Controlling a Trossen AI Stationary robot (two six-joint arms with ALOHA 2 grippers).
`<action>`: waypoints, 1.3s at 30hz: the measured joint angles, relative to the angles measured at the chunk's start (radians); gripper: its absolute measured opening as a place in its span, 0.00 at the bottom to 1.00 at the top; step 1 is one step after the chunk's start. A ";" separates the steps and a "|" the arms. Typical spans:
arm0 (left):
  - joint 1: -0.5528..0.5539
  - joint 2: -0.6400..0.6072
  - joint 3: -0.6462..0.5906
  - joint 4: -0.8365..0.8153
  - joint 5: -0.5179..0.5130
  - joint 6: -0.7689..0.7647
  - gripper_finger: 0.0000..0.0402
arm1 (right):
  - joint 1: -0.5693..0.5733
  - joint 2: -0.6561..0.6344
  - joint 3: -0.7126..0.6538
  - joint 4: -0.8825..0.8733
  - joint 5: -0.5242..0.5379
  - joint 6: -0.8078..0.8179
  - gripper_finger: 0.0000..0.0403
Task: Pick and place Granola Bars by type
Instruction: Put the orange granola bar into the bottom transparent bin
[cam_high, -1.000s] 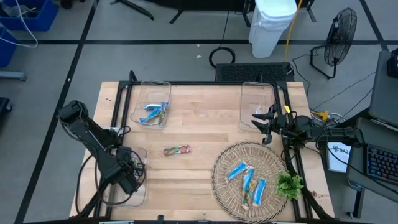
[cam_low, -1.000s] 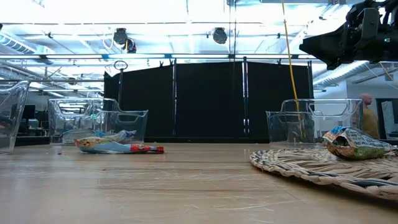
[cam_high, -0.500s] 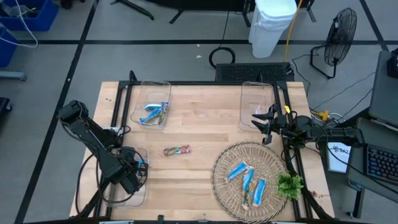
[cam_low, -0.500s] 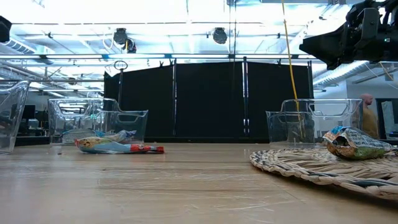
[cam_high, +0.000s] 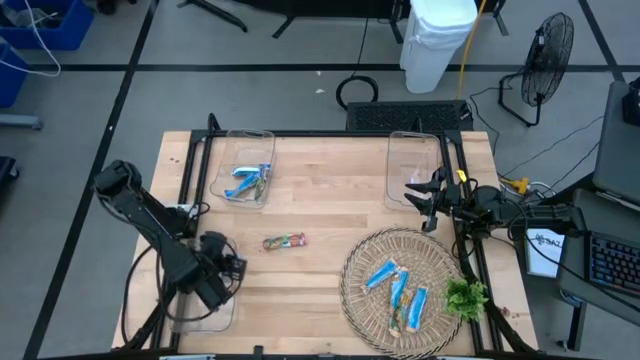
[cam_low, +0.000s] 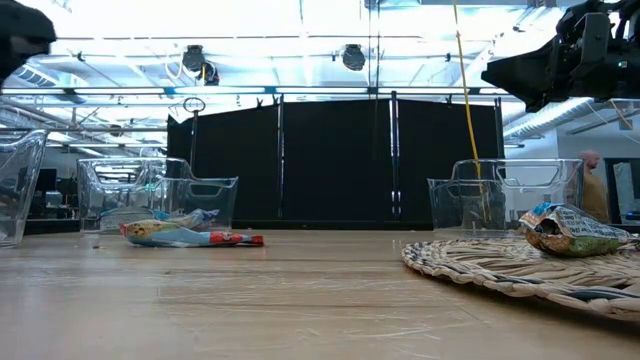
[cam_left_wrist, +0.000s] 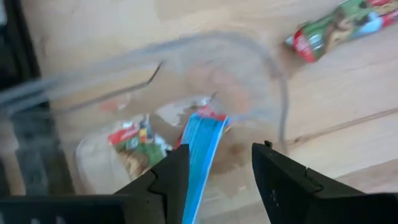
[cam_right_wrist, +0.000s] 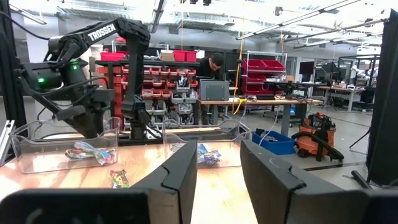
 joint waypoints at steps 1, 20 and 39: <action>0.015 -0.007 0.002 0.007 -0.005 0.028 0.43 | 0.000 0.000 0.000 0.000 0.000 0.000 0.28; 0.351 -0.023 0.095 0.247 -0.251 1.086 0.33 | 0.000 0.000 0.000 0.000 0.000 -0.001 0.28; 0.557 0.363 0.080 0.430 0.052 1.375 0.62 | 0.000 0.000 0.000 -0.007 0.000 -0.004 0.28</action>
